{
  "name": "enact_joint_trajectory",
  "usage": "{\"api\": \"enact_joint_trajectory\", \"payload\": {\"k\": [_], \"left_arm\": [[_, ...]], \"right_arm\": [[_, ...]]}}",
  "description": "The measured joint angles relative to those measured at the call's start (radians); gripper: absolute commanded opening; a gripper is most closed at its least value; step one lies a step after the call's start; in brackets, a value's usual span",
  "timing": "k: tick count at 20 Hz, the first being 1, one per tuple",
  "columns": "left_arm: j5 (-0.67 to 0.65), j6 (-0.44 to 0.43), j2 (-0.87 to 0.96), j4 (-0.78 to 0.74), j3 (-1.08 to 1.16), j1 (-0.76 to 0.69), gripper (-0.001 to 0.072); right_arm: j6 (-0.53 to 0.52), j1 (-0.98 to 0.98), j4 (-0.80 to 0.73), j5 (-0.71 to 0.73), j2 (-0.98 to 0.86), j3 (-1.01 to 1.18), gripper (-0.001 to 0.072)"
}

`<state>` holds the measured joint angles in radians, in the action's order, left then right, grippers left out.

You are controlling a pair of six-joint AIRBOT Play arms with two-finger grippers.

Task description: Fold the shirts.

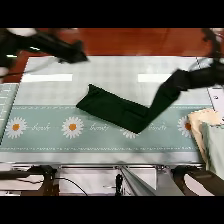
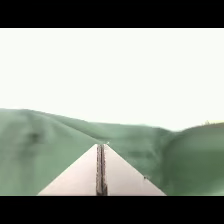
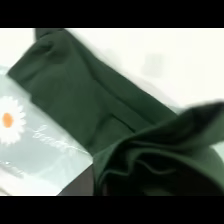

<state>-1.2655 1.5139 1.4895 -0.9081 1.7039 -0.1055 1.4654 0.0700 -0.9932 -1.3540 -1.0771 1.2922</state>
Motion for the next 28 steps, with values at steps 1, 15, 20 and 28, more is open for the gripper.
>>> {"api": "enact_joint_trajectory", "payload": {"k": [1,15,20,28], "left_arm": [[-0.010,-0.011,-0.069,-0.010,-0.017,0.050,0.0034],[0.070,-0.016,-0.955,-0.127,-0.715,0.221,0.0034],[0.149,-0.010,-0.922,-0.114,-0.817,0.223,0.0034],[0.186,-0.011,-0.788,-0.097,-0.896,0.223,0.0035]], "right_arm": [[-0.003,0.049,0.003,0.007,-0.068,0.049,0.0020],[0.032,0.435,0.018,0.098,-0.783,0.547,0.0559],[0.001,0.426,0.169,0.156,-0.840,0.605,0.0634],[0.012,0.102,0.111,-0.209,-0.606,0.678,0.0632]]}}
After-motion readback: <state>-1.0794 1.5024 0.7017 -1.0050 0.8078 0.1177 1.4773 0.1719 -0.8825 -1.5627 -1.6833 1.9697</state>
